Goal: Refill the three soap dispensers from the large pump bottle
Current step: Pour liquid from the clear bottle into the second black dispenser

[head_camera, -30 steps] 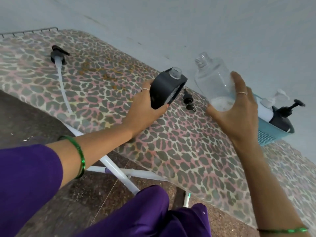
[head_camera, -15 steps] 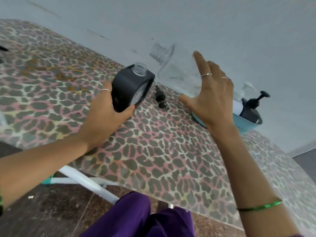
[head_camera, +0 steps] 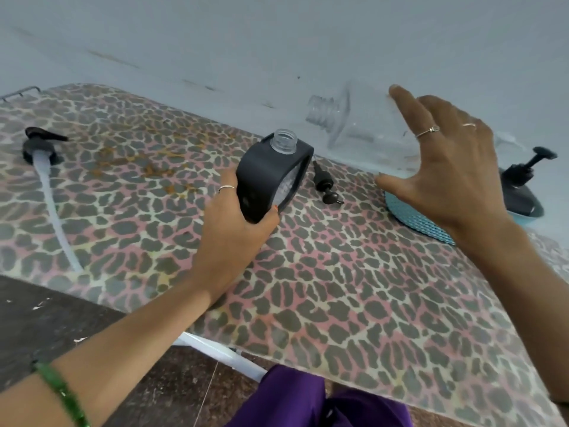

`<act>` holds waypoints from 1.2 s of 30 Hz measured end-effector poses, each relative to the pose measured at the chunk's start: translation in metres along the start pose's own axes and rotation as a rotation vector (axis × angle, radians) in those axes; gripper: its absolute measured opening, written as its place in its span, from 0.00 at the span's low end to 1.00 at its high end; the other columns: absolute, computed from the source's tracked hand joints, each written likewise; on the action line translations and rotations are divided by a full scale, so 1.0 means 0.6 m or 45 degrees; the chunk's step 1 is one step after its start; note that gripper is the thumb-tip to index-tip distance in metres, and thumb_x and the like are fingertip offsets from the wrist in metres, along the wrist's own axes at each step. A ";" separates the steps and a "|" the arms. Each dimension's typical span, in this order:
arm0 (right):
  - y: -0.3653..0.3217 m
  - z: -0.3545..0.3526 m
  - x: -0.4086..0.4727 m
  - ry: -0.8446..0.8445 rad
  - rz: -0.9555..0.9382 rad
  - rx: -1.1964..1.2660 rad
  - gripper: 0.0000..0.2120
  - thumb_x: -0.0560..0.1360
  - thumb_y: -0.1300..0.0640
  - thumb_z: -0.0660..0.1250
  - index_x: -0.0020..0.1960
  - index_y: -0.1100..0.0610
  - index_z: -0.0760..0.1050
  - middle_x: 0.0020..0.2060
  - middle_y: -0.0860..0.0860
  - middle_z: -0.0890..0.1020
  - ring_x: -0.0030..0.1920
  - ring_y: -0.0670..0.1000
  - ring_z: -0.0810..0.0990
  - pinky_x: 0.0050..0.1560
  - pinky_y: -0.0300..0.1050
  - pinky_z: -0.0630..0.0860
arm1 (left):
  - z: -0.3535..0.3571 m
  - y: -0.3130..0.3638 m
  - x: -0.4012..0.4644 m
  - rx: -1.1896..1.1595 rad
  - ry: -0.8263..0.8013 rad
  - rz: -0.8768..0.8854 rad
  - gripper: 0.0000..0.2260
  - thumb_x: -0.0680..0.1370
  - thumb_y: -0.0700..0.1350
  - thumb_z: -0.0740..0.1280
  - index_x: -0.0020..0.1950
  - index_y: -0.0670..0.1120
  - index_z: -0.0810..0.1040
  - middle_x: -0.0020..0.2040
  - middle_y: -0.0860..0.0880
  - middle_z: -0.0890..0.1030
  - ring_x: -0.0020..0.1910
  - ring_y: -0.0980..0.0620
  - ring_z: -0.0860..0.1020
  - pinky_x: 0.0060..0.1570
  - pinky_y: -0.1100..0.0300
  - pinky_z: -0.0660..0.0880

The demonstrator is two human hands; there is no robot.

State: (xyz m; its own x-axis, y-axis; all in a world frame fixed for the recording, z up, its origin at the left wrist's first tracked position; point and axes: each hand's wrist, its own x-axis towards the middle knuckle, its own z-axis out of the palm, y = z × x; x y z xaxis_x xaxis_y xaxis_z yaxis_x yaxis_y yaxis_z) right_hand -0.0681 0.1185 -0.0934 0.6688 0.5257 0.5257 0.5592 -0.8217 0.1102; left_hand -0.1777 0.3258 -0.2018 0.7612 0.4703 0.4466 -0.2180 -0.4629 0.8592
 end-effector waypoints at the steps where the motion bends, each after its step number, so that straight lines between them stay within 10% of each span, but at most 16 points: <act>1: 0.000 0.000 0.001 -0.007 -0.012 -0.007 0.44 0.67 0.48 0.73 0.77 0.48 0.55 0.68 0.60 0.70 0.66 0.64 0.69 0.67 0.65 0.61 | 0.000 0.001 0.001 -0.013 -0.003 -0.004 0.17 0.73 0.39 0.72 0.54 0.50 0.68 0.42 0.53 0.78 0.40 0.60 0.77 0.33 0.72 0.72; 36: 0.008 -0.018 0.029 0.054 -0.190 -0.096 0.46 0.64 0.53 0.78 0.77 0.50 0.59 0.67 0.63 0.70 0.66 0.66 0.69 0.66 0.67 0.59 | -0.002 0.007 0.001 -0.064 -0.007 -0.068 0.16 0.72 0.39 0.72 0.54 0.50 0.70 0.45 0.46 0.80 0.41 0.54 0.78 0.38 0.61 0.77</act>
State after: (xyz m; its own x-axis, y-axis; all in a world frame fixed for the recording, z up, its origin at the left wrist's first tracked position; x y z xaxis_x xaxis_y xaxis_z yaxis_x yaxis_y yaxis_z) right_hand -0.0594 0.1213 -0.0749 0.5587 0.6348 0.5338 0.6117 -0.7500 0.2517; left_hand -0.1786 0.3250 -0.1977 0.7757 0.4894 0.3985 -0.2071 -0.3991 0.8932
